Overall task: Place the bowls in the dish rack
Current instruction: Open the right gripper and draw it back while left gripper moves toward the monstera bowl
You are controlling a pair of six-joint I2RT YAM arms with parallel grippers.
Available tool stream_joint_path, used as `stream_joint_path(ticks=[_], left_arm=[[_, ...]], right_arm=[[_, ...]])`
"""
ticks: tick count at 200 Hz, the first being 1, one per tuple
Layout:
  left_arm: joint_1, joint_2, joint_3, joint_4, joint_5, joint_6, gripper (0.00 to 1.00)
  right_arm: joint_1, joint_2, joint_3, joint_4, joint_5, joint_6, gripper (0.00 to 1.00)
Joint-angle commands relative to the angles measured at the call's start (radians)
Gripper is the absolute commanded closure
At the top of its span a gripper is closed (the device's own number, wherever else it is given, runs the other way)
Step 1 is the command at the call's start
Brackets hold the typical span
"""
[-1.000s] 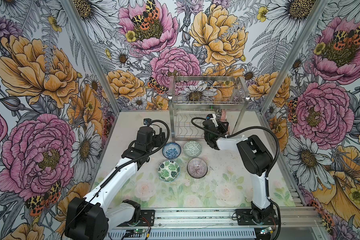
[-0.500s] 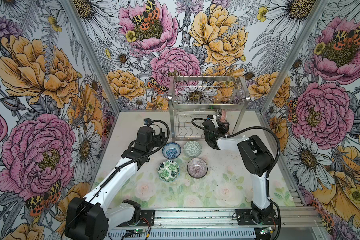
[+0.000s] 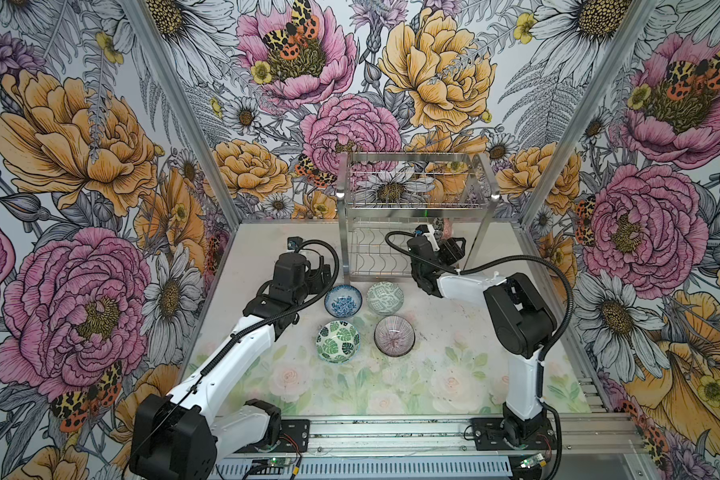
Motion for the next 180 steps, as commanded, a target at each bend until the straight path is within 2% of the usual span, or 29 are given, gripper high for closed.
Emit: stream_joint_path(ticks=[1, 27, 64, 114, 153, 180], left_arm=[[0.009, 0.002, 0.013, 0.010, 0.026, -0.008, 0.01], [0.010, 0.005, 0.011, -0.007, 0.036, -0.009, 0.01], [0.014, 0.020, -0.001, -0.033, 0.050, -0.020, 0.01], [0.016, 0.023, -0.034, -0.047, 0.085, -0.051, 0.01], [-0.003, -0.019, -0.081, -0.113, 0.111, -0.088, 0.01], [-0.051, -0.061, -0.110, -0.195, 0.110, -0.134, 0.01]], right_arm=[[0.016, -0.073, -0.017, -0.028, -0.039, 0.030, 0.15], [0.041, -0.130, -0.047, -0.068, -0.134, 0.070, 0.00], [0.077, -0.253, -0.103, -0.202, -0.371, 0.242, 0.00], [0.100, -0.424, -0.199, -0.270, -0.592, 0.411, 0.00], [0.101, -0.537, -0.256, -0.298, -0.677, 0.480, 0.00], [0.099, -0.573, -0.265, -0.334, -0.713, 0.514, 0.00]])
